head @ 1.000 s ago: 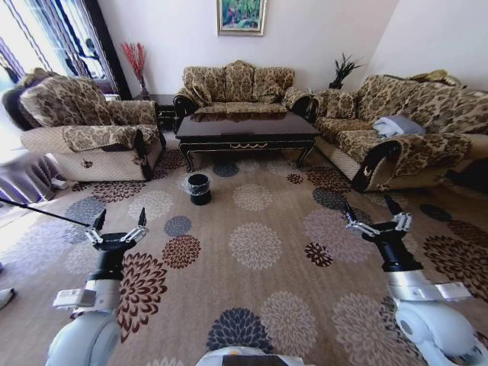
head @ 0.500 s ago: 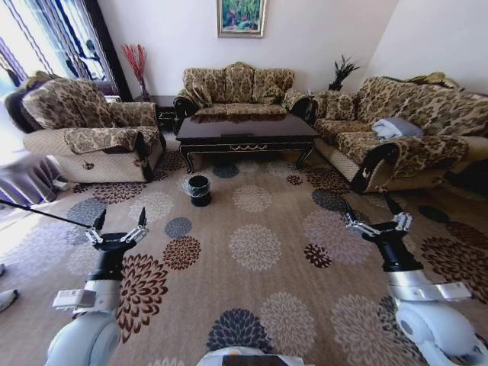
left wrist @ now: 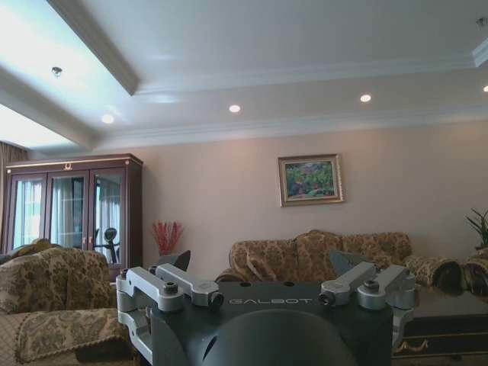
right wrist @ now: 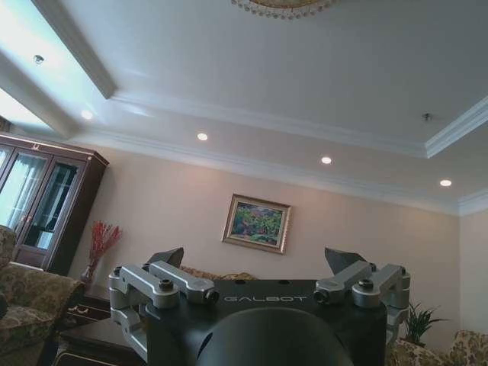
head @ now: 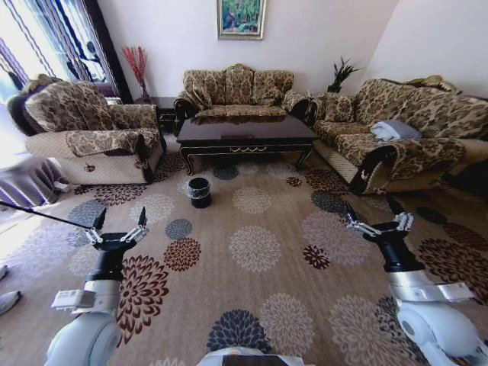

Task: Move to the front of the table and pick up the trash from the floor, then place it into the trash bin.

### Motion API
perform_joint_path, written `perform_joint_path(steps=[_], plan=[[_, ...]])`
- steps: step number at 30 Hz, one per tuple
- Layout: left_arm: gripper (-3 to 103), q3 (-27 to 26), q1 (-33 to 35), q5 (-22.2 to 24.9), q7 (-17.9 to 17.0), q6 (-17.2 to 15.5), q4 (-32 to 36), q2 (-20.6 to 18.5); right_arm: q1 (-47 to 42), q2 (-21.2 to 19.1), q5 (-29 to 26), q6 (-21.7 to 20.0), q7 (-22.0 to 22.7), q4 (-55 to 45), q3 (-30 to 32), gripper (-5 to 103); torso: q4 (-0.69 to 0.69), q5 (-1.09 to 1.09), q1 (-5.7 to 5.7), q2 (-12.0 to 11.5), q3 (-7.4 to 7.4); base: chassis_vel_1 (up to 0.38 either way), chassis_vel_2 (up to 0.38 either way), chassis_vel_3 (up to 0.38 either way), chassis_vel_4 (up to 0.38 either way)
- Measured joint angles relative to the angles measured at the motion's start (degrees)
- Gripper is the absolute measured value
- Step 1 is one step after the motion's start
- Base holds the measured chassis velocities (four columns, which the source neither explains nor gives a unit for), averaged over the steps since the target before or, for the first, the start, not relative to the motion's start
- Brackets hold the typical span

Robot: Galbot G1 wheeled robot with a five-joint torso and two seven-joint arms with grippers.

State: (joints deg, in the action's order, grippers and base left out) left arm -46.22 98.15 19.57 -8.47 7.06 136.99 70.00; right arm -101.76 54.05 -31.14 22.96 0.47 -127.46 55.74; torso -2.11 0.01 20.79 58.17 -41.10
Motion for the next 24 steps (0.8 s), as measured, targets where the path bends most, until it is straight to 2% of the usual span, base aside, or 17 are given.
perform_joint_path(steps=[24], plan=[[100, 0.25, -0.31, -0.20, -0.10, 0.14, -0.33, 0.38, -0.04, 0.44, 0.26, 0.09, 0.00, 0.08, -0.36, 100, 0.00, -0.01, 2.80, 6.41, -3.62, 0.000, 0.000, 0.000, 0.000]])
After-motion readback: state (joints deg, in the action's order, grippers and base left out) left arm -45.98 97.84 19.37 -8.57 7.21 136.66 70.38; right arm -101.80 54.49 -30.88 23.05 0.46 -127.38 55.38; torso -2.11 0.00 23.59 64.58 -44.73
